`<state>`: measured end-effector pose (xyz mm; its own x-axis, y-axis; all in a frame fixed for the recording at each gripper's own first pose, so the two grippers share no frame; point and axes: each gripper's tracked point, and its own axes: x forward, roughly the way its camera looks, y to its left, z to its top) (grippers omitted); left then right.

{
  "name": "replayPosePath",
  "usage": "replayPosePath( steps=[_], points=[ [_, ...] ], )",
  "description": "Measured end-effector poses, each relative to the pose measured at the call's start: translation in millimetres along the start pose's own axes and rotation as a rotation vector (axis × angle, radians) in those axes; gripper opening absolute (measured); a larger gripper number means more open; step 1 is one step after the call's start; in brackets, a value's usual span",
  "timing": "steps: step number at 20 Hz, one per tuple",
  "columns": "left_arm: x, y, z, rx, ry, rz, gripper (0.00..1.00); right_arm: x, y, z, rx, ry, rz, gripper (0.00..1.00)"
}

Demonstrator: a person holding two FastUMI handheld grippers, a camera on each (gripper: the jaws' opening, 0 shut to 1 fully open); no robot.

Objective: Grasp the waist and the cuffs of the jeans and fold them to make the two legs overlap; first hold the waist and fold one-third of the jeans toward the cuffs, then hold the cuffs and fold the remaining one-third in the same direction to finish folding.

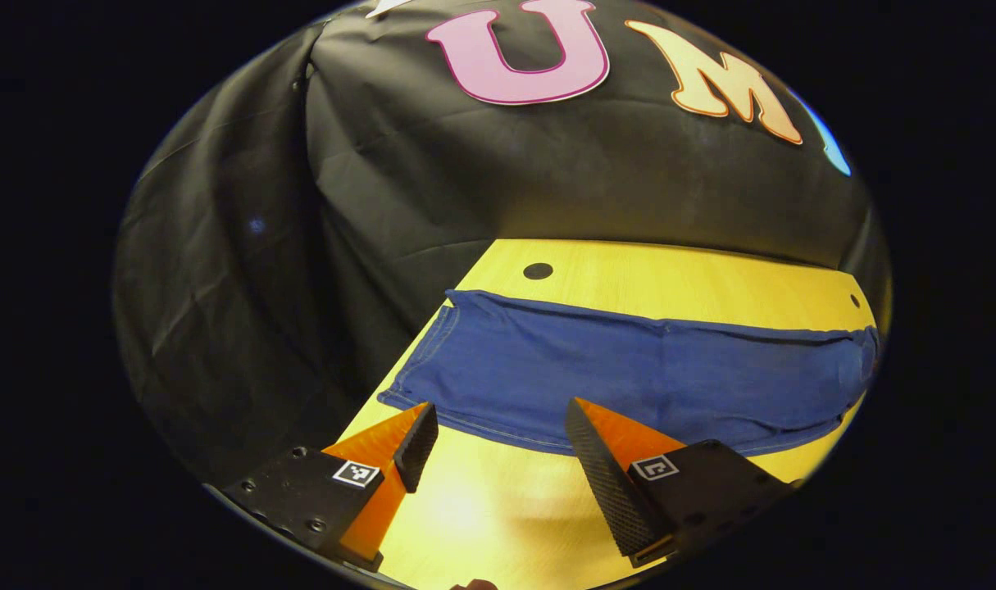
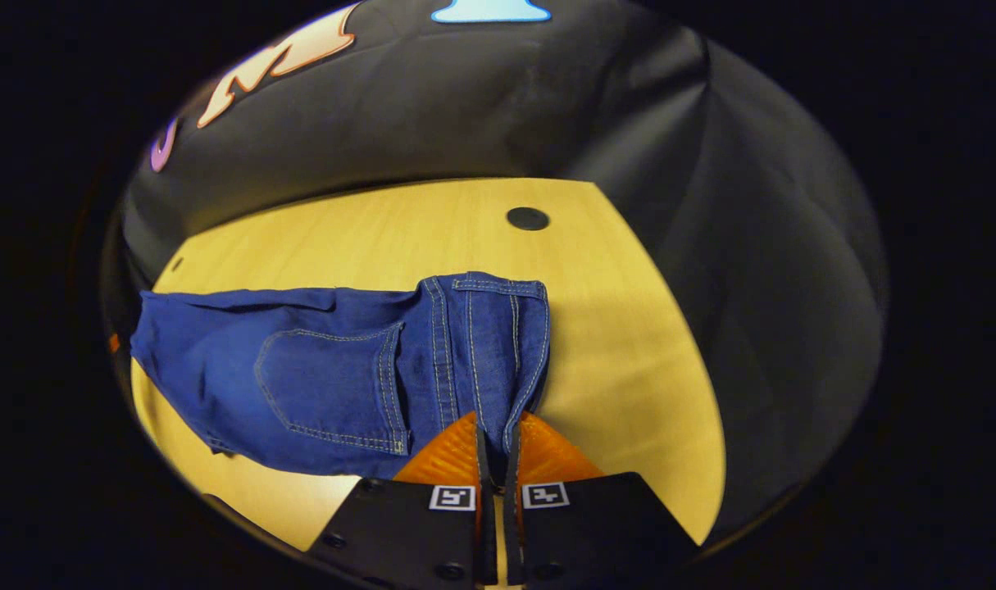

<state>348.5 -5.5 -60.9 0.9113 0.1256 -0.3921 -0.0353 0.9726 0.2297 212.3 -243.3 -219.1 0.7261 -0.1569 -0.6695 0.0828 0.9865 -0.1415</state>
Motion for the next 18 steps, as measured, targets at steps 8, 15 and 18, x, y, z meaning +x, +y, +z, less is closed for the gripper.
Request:
replayPosePath(
  steps=[8, 15, 18],
  points=[
    [-6, 0, -5, 0.009, 0.037, -0.116, 0.96, -112, 58, 82, -0.044, -0.199, -0.116, 0.05],
    [-5, -2, -7, 0.010, 0.061, -0.151, 0.96, -190, 259, 109, -0.203, -0.291, 0.086, 0.05],
    [-5, -3, -10, -0.006, 0.071, -0.159, 0.96, -177, 353, 88, -0.286, -0.249, 0.220, 0.04]
  ],
)
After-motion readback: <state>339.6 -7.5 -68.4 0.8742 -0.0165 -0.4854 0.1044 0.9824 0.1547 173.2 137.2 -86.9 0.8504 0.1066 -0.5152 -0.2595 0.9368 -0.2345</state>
